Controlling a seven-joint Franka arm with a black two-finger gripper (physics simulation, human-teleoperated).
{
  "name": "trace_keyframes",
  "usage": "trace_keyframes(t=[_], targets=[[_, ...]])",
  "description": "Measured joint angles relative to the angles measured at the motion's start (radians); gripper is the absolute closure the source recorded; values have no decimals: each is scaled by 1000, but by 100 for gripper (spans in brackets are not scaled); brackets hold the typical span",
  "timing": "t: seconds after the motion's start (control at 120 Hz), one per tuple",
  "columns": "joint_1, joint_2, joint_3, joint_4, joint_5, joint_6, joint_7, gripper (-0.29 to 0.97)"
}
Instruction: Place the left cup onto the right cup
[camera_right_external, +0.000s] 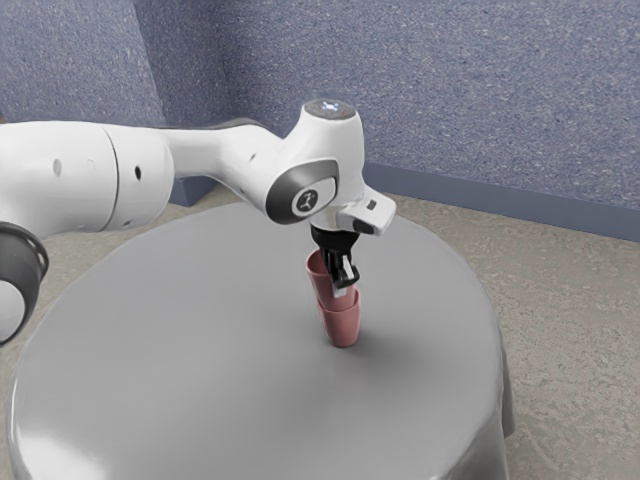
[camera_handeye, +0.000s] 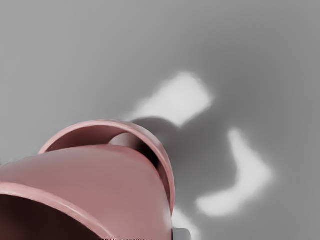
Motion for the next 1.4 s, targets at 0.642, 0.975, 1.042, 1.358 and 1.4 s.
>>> trace_keyframes(t=[0.642, 0.975, 1.042, 1.358, 1.4], targets=[[0, 1, 0, 2, 0, -4, 4, 15], [-1, -3, 0, 7, 0, -6, 8, 4], [-1, -4, 0, 8, 0, -6, 8, 4], [-1, -18, 0, 27, 1, -13, 10, 2], [-1, -22, 0, 35, 1, -15, 11, 2]])
